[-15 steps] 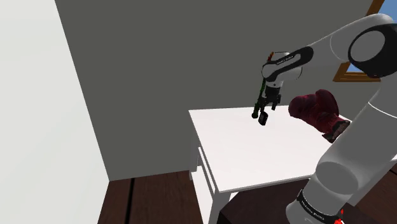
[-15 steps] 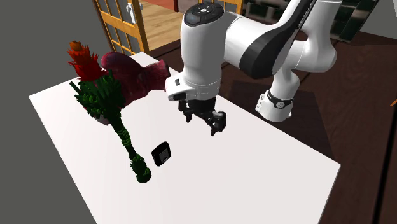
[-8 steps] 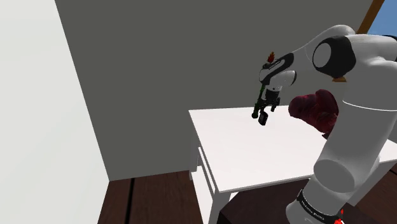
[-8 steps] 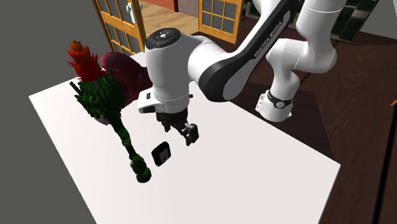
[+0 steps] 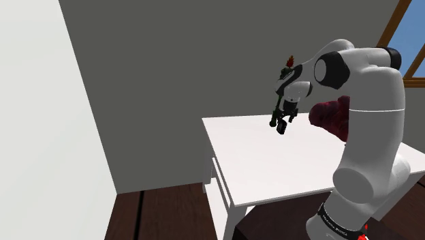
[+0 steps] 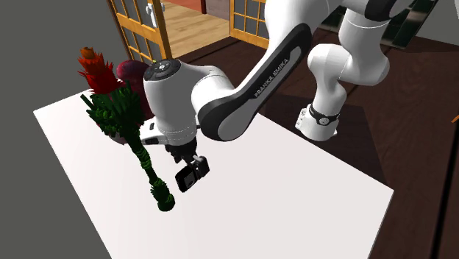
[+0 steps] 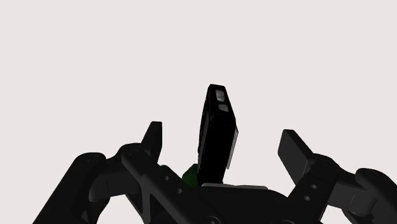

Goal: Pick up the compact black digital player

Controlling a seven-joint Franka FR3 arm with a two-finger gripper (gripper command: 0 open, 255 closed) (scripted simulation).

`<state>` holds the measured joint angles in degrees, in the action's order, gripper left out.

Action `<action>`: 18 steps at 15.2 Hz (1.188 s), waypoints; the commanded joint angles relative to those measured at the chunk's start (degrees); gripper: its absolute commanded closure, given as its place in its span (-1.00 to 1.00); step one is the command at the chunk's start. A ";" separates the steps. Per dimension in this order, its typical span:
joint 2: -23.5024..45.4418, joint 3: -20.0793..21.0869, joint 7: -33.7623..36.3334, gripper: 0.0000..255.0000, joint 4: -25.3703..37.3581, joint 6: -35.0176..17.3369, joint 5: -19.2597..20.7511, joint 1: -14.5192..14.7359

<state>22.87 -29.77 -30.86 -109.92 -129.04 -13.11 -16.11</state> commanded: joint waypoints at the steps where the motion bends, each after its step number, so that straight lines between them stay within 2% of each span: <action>1: 0.80 0.32 -0.37 -1.00 -0.45 -1.19 -0.60 -0.23; 5: 2.07 0.82 -0.90 -1.00 -0.82 -2.69 -1.46 -0.60; 6: 1.95 0.80 -0.85 1.00 -0.95 -2.70 -1.40 -0.54; 15: 2.07 0.82 -0.90 1.00 -0.82 -2.68 -1.46 -0.60; 18: 0.60 0.24 -0.29 1.00 -0.38 -0.94 -0.47 -0.16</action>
<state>23.97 -29.34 -31.33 -110.38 -130.50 -13.91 -16.42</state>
